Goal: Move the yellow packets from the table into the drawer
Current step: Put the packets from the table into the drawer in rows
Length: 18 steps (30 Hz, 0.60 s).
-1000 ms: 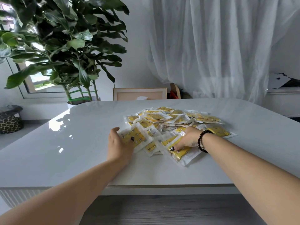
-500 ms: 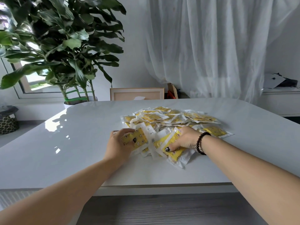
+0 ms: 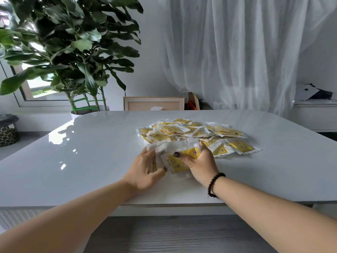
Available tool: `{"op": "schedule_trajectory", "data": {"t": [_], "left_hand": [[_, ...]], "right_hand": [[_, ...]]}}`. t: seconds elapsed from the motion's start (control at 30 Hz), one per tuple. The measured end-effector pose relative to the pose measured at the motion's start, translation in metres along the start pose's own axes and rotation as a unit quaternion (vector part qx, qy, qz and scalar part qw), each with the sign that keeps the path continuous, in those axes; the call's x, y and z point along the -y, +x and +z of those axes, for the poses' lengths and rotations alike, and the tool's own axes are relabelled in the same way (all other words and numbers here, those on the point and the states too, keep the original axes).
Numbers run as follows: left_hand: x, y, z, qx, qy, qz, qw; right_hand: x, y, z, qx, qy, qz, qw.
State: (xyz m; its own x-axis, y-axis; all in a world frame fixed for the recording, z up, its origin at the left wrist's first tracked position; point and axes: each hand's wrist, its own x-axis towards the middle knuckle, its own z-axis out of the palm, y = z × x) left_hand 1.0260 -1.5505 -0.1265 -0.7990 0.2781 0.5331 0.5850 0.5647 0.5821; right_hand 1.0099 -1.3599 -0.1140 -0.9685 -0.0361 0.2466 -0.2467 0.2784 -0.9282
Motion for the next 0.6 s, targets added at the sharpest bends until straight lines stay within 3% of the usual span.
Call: {"op": "schedule_trajectory", "data": {"t": [0.2, 0.33, 0.53, 0.6], "left_hand": [[0.016, 0.003, 0.010, -0.057, 0.067, 0.015, 0.996], [0.013, 0.002, 0.007, -0.084, 0.051, 0.095, 0.991], [0.010, 0.007, 0.009, 0.055, 0.139, 0.151, 0.977], [0.009, 0.008, 0.011, 0.068, 0.159, 0.159, 0.972]], "right_hand": [[0.001, -0.009, -0.005, 0.010, -0.066, -0.069, 0.995], [-0.005, -0.016, -0.019, 0.022, -0.116, -0.101, 0.988], [-0.014, -0.018, -0.025, 0.053, -0.114, -0.115, 0.985], [-0.013, -0.019, -0.023, 0.044, -0.129, -0.120, 0.983]]}}
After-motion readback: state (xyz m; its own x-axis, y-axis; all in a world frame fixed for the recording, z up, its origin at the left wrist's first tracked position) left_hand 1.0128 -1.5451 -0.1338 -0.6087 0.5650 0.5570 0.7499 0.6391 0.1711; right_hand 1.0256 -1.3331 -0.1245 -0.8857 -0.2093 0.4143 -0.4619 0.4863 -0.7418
